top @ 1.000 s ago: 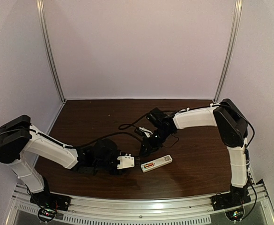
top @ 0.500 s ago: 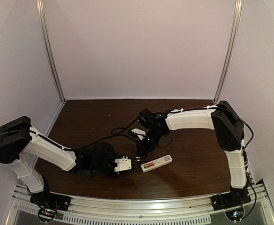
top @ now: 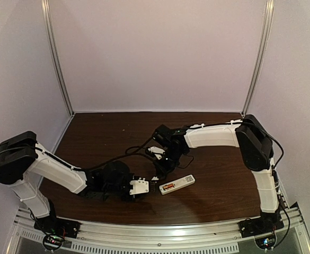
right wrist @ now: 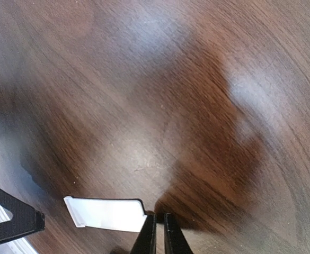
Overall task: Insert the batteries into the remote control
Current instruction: Adjust the battery cover at the center of the board.
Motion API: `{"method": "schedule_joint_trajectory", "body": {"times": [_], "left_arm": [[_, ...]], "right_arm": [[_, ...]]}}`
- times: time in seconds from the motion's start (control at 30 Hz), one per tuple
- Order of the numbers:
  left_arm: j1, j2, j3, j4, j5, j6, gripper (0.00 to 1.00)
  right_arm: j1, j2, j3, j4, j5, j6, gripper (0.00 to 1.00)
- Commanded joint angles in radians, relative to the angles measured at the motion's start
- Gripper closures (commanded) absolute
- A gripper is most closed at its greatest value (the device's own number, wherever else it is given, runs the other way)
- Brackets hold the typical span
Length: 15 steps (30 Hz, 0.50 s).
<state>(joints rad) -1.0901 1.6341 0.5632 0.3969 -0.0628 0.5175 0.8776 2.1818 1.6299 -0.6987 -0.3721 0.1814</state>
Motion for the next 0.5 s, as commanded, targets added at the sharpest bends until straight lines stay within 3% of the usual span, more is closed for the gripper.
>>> {"method": "schedule_joint_trajectory", "body": {"times": [0.0,0.47], "left_arm": [[0.002,0.037,0.023,0.024,0.012,0.029,0.64],[0.003,0.039,0.027,0.024,0.011,0.028,0.64]], "right_arm": [[0.007,0.028,0.019,-0.022,0.036,-0.010,0.91],[0.007,0.028,0.057,-0.034,0.004,-0.020,0.88]]}}
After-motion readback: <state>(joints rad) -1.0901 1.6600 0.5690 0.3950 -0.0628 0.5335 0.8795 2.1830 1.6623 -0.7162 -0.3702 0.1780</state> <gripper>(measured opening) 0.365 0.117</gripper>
